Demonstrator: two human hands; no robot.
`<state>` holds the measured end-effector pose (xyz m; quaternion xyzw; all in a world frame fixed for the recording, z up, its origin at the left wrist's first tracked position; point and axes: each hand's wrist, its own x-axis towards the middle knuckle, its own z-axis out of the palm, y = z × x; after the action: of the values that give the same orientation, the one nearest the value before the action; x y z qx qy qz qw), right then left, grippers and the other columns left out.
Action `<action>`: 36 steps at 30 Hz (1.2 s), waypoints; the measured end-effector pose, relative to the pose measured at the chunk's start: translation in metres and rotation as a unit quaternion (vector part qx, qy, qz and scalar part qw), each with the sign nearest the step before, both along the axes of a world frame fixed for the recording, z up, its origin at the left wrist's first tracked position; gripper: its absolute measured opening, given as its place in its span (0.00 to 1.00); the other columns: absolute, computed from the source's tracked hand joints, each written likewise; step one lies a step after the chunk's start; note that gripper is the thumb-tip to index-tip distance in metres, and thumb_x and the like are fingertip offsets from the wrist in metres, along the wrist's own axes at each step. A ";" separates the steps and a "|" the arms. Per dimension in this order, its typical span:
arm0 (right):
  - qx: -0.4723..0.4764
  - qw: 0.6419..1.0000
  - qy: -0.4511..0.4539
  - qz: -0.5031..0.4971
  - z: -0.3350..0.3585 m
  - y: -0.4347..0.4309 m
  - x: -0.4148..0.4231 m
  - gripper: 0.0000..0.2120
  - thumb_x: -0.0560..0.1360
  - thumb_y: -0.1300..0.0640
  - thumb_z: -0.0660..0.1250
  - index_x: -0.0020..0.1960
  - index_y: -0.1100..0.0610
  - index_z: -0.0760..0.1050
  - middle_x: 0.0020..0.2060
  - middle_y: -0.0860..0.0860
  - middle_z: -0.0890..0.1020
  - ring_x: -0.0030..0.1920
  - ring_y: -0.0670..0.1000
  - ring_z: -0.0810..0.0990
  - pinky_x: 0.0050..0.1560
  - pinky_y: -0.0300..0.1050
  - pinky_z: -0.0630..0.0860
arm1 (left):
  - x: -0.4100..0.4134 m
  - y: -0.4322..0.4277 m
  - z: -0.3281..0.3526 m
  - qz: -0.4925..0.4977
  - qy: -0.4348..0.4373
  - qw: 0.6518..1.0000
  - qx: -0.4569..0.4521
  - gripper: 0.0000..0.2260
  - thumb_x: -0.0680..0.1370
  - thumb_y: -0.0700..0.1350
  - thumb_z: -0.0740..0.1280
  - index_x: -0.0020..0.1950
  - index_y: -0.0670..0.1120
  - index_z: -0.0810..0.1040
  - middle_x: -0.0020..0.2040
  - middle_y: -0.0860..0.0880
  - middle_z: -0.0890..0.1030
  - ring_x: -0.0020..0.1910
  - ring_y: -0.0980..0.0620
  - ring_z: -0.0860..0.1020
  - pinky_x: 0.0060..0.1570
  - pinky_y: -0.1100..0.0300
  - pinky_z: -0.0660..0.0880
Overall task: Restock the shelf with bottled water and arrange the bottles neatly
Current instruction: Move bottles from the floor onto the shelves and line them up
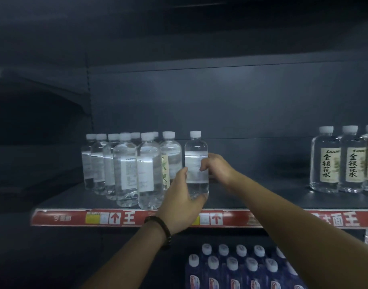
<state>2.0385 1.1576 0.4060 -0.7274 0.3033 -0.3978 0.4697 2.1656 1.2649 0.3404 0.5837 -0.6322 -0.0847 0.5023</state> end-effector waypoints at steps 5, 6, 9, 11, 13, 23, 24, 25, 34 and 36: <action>-0.009 0.999 0.020 -0.027 -0.002 0.001 -0.020 0.18 0.66 0.59 0.68 0.56 0.60 0.75 0.49 0.58 0.84 0.52 0.59 0.85 0.59 0.62 0.82 | -0.007 -0.009 0.010 -0.023 0.039 0.998 0.045 0.28 0.77 0.50 0.75 0.72 0.59 0.67 0.64 0.63 0.78 0.64 0.59 0.78 0.65 0.54 0.77; -0.010 0.999 0.021 -0.034 -0.004 -0.001 -0.024 0.20 0.67 0.58 0.69 0.58 0.60 0.74 0.50 0.60 0.84 0.52 0.59 0.85 0.61 0.64 0.82 | -0.007 -0.013 0.013 -0.028 0.044 0.997 0.049 0.26 0.76 0.50 0.76 0.70 0.60 0.68 0.62 0.63 0.79 0.64 0.59 0.79 0.65 0.53 0.77; -0.034 0.997 0.019 -0.074 -0.012 -0.006 -0.032 0.18 0.74 0.59 0.74 0.61 0.60 0.73 0.50 0.59 0.86 0.49 0.56 0.86 0.58 0.63 0.84 | -0.011 -0.022 0.019 -0.020 0.051 0.997 0.063 0.25 0.73 0.53 0.77 0.68 0.59 0.72 0.60 0.61 0.82 0.61 0.58 0.81 0.64 0.53 0.78; -0.076 0.990 0.043 -0.111 -0.016 -0.007 -0.038 0.22 0.71 0.52 0.78 0.60 0.55 0.73 0.47 0.54 0.87 0.48 0.53 0.87 0.53 0.58 0.84 | -0.017 -0.030 0.021 -0.017 0.064 0.996 0.056 0.20 0.74 0.50 0.78 0.61 0.60 0.74 0.55 0.60 0.84 0.56 0.59 0.83 0.57 0.59 0.79; -0.100 0.986 0.060 -0.121 -0.019 -0.007 -0.043 0.24 0.67 0.47 0.79 0.58 0.52 0.75 0.46 0.53 0.87 0.48 0.54 0.87 0.51 0.56 0.83 | -0.026 -0.036 0.020 -0.008 0.071 0.997 0.033 0.29 0.74 0.48 0.78 0.70 0.54 0.68 0.60 0.57 0.82 0.58 0.55 0.82 0.56 0.59 0.79; -0.170 0.968 0.082 -0.168 -0.021 -0.008 -0.089 0.26 0.74 0.53 0.78 0.64 0.53 0.66 0.54 0.48 0.83 0.52 0.48 0.84 0.52 0.49 0.85 | -0.060 -0.071 0.026 -0.064 0.088 0.993 0.052 0.33 0.74 0.43 0.78 0.70 0.52 0.61 0.59 0.52 0.83 0.55 0.55 0.83 0.58 0.54 0.82; -0.173 0.965 0.081 -0.181 -0.022 -0.008 -0.099 0.26 0.74 0.52 0.78 0.64 0.52 0.67 0.54 0.48 0.83 0.51 0.48 0.84 0.52 0.49 0.85 | -0.070 -0.074 0.026 -0.076 0.088 0.992 0.049 0.32 0.75 0.42 0.78 0.69 0.51 0.61 0.60 0.51 0.83 0.55 0.56 0.83 0.55 0.58 0.81; -0.176 0.962 0.080 -0.195 -0.023 -0.008 -0.111 0.26 0.74 0.52 0.78 0.64 0.52 0.67 0.54 0.48 0.83 0.51 0.48 0.84 0.52 0.50 0.85 | -0.081 -0.079 0.025 -0.087 0.084 0.992 0.047 0.31 0.75 0.41 0.78 0.69 0.51 0.61 0.61 0.50 0.83 0.55 0.57 0.83 0.52 0.63 0.81; -0.176 0.919 0.124 -0.330 -0.019 -0.018 -0.225 0.32 0.68 0.47 0.83 0.62 0.51 0.67 0.50 0.49 0.83 0.48 0.51 0.85 0.46 0.51 0.85 | -0.201 -0.118 0.021 -0.160 0.082 0.983 0.034 0.33 0.72 0.44 0.81 0.68 0.55 0.64 0.55 0.50 0.86 0.50 0.52 0.86 0.47 0.57 0.84; -0.172 0.911 0.123 -0.354 -0.020 -0.020 -0.250 0.33 0.66 0.47 0.84 0.61 0.50 0.67 0.50 0.49 0.84 0.47 0.51 0.85 0.47 0.55 0.86 | -0.225 -0.125 0.021 -0.176 0.074 0.981 0.040 0.33 0.71 0.44 0.82 0.66 0.56 0.66 0.54 0.52 0.87 0.49 0.52 0.86 0.49 0.53 0.85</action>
<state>1.7883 1.1376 0.3861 -0.6849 0.5235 -0.4913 0.1243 1.9402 1.1398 0.3618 0.4753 -0.6822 -0.2400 0.5011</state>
